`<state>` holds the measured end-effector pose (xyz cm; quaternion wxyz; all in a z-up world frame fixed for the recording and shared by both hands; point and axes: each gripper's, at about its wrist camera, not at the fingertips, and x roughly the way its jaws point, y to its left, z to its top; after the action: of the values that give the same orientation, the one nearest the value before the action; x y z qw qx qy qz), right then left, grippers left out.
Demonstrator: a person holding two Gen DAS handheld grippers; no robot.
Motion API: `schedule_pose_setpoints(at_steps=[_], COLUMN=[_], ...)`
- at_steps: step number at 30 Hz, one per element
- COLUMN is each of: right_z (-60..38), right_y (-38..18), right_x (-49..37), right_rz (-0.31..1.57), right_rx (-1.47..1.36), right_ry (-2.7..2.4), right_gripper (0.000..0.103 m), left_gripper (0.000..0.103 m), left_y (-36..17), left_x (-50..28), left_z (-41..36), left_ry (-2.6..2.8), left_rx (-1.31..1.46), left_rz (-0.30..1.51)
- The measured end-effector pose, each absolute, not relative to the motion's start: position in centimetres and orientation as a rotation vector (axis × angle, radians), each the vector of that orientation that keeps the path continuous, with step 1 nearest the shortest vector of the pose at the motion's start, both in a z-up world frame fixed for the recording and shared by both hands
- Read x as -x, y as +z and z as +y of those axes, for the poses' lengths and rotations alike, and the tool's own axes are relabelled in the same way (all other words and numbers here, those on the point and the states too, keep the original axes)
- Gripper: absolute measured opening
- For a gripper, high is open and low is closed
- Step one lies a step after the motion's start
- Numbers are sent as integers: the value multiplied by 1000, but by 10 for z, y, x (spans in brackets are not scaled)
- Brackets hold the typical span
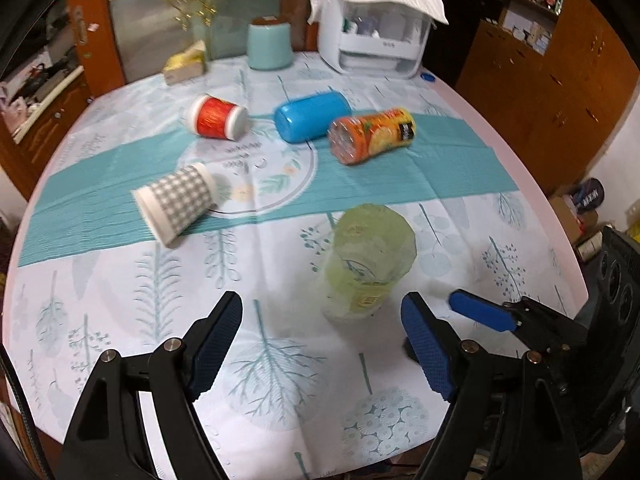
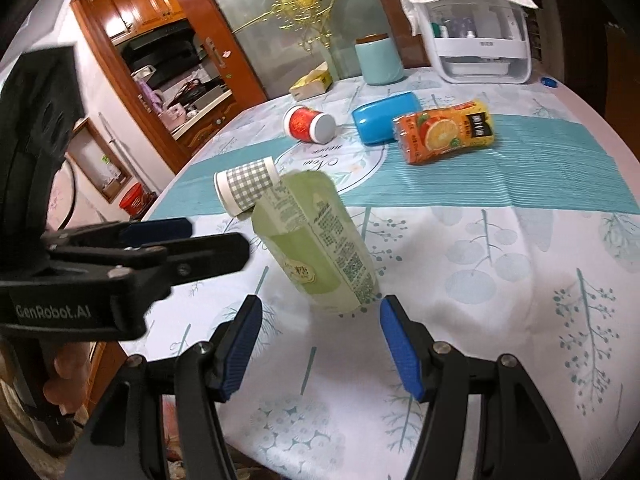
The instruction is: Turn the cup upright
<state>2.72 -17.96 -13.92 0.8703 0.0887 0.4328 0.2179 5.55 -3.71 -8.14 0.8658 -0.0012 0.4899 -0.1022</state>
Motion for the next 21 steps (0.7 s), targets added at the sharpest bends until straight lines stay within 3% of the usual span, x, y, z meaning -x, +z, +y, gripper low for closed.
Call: schedule_pose_setpoints(at_steps=[6,21], right_z=[-188,-189], right_y=[-118,-66], right_x=[-21,-8], right_rz=[885,773], right_rx=[-192,-171], right_ry=[386,330], right_gripper=[62,62], left_gripper=[86,86], left_y=[-62,-38], left_x=[-41,-28], left_z=[-26,-30], left_ry=[-125,-57], left_rx=[-3,3], left_rz=[952,888])
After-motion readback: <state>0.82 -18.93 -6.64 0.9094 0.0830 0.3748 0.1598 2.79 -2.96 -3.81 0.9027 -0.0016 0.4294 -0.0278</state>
